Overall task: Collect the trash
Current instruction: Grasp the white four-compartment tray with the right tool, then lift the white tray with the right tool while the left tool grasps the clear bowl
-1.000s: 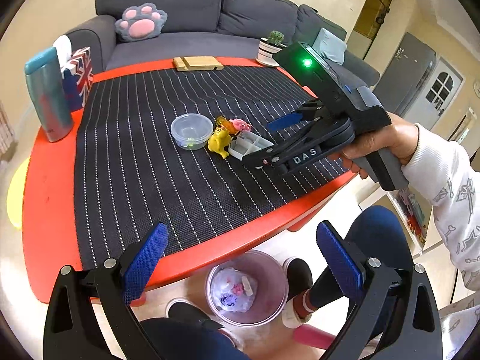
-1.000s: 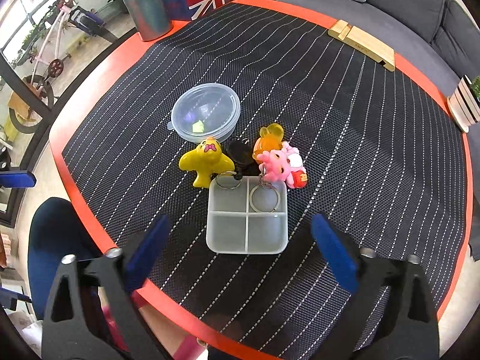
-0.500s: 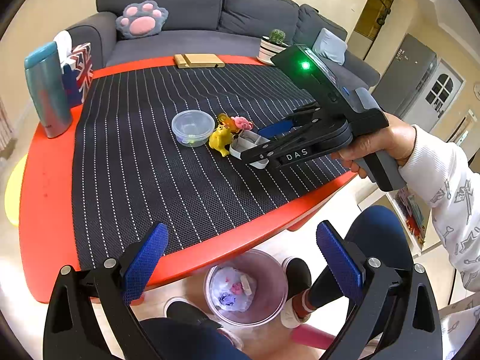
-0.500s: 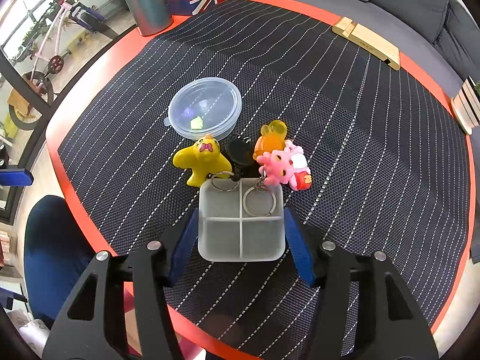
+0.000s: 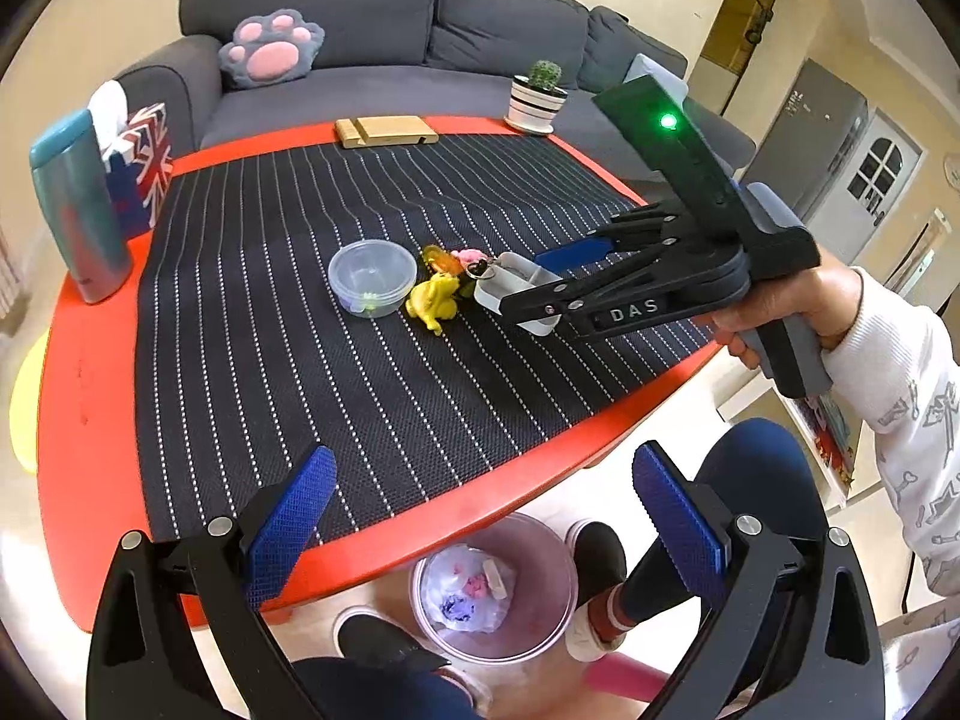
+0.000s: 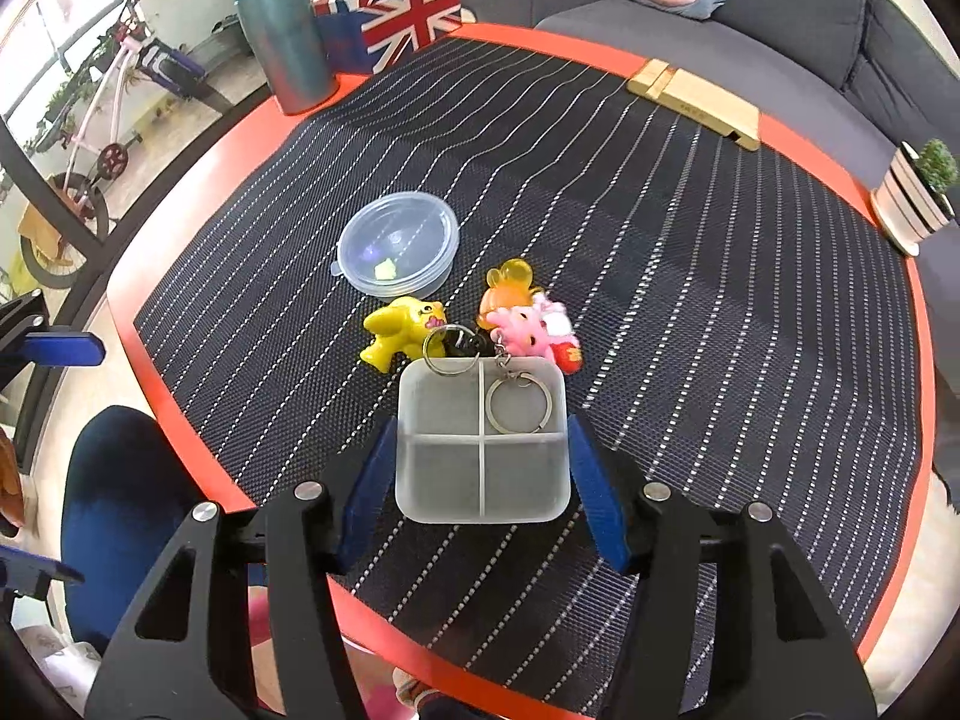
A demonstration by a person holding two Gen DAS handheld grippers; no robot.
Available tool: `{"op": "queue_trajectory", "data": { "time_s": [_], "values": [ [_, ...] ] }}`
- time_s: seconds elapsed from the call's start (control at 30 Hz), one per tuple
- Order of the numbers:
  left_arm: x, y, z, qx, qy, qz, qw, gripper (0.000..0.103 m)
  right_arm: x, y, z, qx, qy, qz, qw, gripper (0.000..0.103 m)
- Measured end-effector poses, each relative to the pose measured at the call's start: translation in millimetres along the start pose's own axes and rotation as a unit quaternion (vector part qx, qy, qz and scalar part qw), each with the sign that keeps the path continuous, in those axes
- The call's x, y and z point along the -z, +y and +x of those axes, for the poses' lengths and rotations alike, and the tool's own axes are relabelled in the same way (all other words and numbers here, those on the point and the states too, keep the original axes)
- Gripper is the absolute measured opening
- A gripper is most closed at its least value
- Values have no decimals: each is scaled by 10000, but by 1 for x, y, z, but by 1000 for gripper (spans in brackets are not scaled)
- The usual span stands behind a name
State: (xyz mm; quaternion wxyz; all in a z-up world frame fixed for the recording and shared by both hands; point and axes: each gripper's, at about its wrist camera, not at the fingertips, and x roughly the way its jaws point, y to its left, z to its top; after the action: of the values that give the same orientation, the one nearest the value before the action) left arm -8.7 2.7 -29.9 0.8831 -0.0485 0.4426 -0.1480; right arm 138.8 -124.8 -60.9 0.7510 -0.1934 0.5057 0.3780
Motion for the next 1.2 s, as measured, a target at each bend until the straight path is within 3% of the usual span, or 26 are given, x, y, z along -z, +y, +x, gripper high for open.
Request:
{"op": "queue_trajectory", "data": {
  "time_s": [0.73, 1.2],
  "values": [
    [-36, -1, 14, -70, 26, 184, 9998, 95, 13, -19, -41, 100, -524, 274, 9982, 57],
    [-69, 15, 35, -224, 168, 164, 9995, 95, 27, -29, -47, 82, -583, 418, 9974, 57]
  ]
}}
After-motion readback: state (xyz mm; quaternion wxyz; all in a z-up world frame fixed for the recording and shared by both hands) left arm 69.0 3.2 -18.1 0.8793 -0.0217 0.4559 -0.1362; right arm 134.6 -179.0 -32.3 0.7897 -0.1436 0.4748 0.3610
